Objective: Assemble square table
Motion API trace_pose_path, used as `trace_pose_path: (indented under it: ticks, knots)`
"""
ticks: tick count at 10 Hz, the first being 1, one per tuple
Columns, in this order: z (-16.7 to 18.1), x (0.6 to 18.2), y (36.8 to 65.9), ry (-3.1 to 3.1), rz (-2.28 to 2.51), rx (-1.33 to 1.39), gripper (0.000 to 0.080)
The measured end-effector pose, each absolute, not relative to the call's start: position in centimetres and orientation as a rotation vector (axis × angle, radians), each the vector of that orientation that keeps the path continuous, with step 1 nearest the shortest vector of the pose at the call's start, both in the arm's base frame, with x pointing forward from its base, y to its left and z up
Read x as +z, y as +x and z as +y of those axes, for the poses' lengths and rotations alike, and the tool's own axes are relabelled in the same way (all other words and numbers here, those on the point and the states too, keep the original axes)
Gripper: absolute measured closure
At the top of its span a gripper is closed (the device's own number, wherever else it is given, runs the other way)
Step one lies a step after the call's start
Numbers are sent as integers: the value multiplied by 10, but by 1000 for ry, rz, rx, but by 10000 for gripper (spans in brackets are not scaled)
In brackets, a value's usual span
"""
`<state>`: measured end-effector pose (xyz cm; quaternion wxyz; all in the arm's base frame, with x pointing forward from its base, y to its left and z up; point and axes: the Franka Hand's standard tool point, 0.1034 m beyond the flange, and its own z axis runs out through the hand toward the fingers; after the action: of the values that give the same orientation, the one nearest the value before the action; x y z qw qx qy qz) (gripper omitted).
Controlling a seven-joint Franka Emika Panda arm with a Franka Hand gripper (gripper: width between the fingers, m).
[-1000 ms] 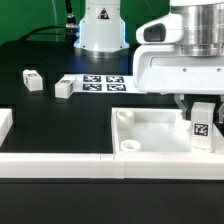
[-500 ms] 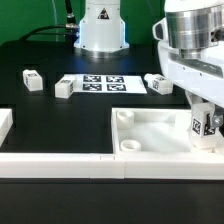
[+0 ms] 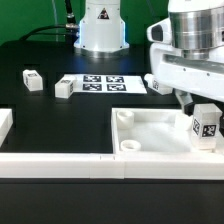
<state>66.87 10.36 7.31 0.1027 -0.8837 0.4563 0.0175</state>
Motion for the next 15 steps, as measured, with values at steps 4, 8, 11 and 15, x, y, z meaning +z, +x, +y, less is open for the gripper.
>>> trace_pose_path:
  ticks: [4,8,11,15]
  knots:
    - [102,72,669,-2830,836,-18,151]
    - [100,75,675,-3021,178,-106,151]
    - [100,75,675,-3015,244,-101,482]
    - [99,74,675,-2893,834,-96,512]
